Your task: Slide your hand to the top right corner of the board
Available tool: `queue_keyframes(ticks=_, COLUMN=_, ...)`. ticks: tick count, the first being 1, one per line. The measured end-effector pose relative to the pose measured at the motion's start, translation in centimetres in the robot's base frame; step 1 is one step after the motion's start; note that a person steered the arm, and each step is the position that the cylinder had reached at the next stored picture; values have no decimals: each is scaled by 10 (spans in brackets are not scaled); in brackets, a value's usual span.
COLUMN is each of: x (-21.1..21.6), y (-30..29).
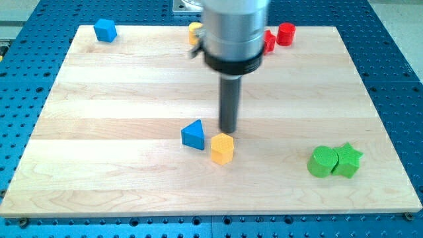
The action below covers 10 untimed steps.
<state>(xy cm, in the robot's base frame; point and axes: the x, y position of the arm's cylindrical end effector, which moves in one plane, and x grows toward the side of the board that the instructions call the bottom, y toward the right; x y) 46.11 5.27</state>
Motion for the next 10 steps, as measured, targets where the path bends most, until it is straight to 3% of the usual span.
queue_keyframes(ticks=1, x=-79, y=74)
queue_keyframes(ticks=2, x=-122, y=137)
queue_keyframes(ticks=7, x=-134, y=152)
queue_keyframes(ticks=9, x=-200, y=271)
queue_keyframes(ticks=10, x=-251, y=273)
